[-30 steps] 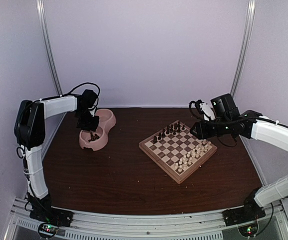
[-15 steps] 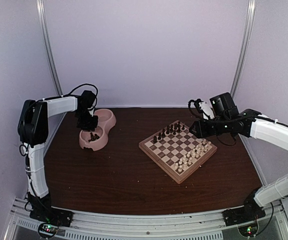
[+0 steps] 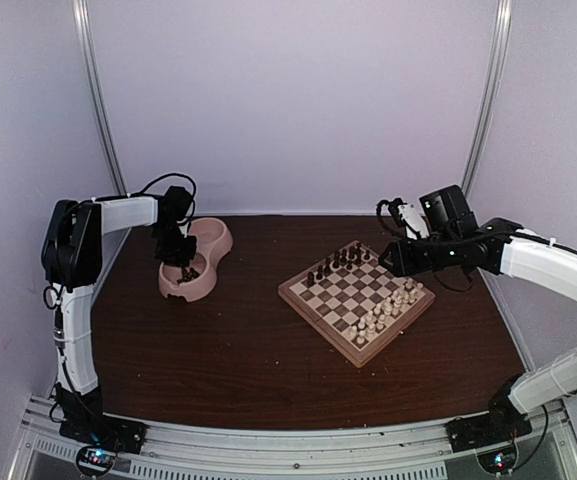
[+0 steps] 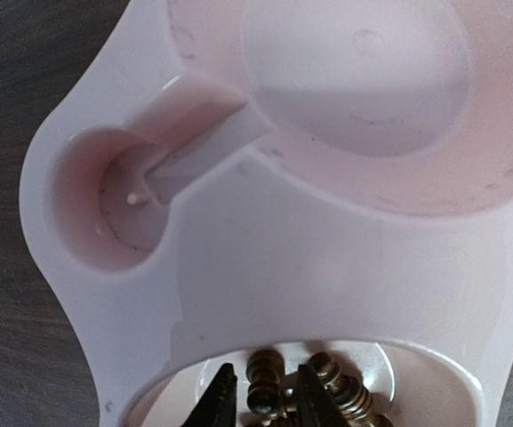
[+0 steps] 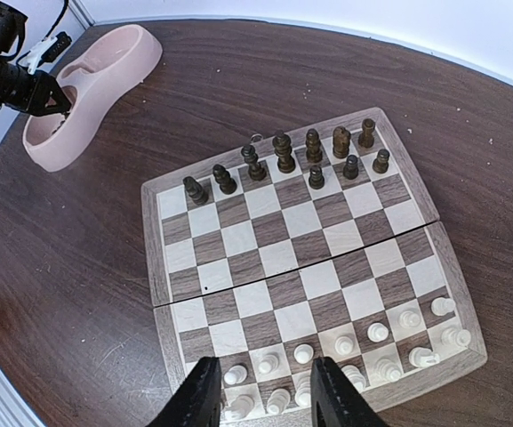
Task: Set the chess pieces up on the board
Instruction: Pick up the pawn from the storage box.
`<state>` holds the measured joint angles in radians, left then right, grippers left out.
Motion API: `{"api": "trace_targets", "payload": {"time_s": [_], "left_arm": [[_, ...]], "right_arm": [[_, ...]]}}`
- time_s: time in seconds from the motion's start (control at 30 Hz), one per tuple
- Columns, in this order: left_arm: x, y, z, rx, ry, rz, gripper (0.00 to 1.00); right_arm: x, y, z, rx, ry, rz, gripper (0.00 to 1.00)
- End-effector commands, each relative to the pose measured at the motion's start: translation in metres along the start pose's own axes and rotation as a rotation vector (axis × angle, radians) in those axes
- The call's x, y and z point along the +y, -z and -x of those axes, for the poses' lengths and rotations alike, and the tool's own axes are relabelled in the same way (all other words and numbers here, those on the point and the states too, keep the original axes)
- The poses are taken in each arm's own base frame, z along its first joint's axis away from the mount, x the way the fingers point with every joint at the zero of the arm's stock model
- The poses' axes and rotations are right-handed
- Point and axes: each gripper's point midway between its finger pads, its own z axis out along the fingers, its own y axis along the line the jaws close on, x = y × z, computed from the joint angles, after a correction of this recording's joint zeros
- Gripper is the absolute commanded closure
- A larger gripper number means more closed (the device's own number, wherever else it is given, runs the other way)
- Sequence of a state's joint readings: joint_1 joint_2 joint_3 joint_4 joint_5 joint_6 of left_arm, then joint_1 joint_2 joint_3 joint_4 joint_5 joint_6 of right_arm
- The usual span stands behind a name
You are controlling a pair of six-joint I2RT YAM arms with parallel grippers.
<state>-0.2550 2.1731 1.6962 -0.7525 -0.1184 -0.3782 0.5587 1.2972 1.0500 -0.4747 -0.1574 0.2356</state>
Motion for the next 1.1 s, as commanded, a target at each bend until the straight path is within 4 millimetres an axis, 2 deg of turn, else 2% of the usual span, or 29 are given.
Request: {"api": "trace_targets", "payload": {"time_s": [0.0, 0.07, 0.17, 0.23, 0.37, 0.53, 0.73, 0.93, 1.07], "left_arm": [[0.002, 0.001, 0.012, -0.035, 0.022, 0.000, 0.78], [0.003, 0.001, 0.012, -0.032, 0.021, 0.001, 0.88], [0.005, 0.002, 0.010, -0.025, 0.022, 0.012, 0.89], [0.005, 0.001, 0.008, -0.019, 0.022, 0.016, 0.87], [0.006, 0.000, 0.006, -0.010, 0.020, 0.018, 0.71], [0.006, -0.002, 0.001, 0.012, 0.018, 0.021, 0.69], [0.008, -0.004, -0.005, 0.038, 0.020, 0.032, 0.76], [0.010, -0.003, -0.011, 0.059, 0.017, 0.039, 0.76], [0.009, -0.003, -0.011, 0.060, 0.016, 0.034, 0.84]], "right_arm": [[0.002, 0.001, 0.010, -0.024, -0.009, 0.010, 0.63], [0.001, 0.001, 0.009, -0.023, -0.008, 0.009, 0.63], [0.001, 0.001, 0.009, -0.023, -0.009, 0.008, 0.63], [0.001, 0.002, 0.008, -0.024, -0.009, 0.008, 0.63], [0.001, 0.002, 0.008, -0.025, -0.009, 0.009, 0.63], [0.001, 0.003, 0.008, -0.025, -0.010, 0.010, 0.63], [0.002, 0.004, 0.009, -0.029, -0.012, 0.013, 0.63], [0.002, 0.005, 0.011, -0.036, -0.013, 0.013, 0.63], [0.003, 0.005, 0.012, -0.038, -0.012, 0.016, 0.63]]}}
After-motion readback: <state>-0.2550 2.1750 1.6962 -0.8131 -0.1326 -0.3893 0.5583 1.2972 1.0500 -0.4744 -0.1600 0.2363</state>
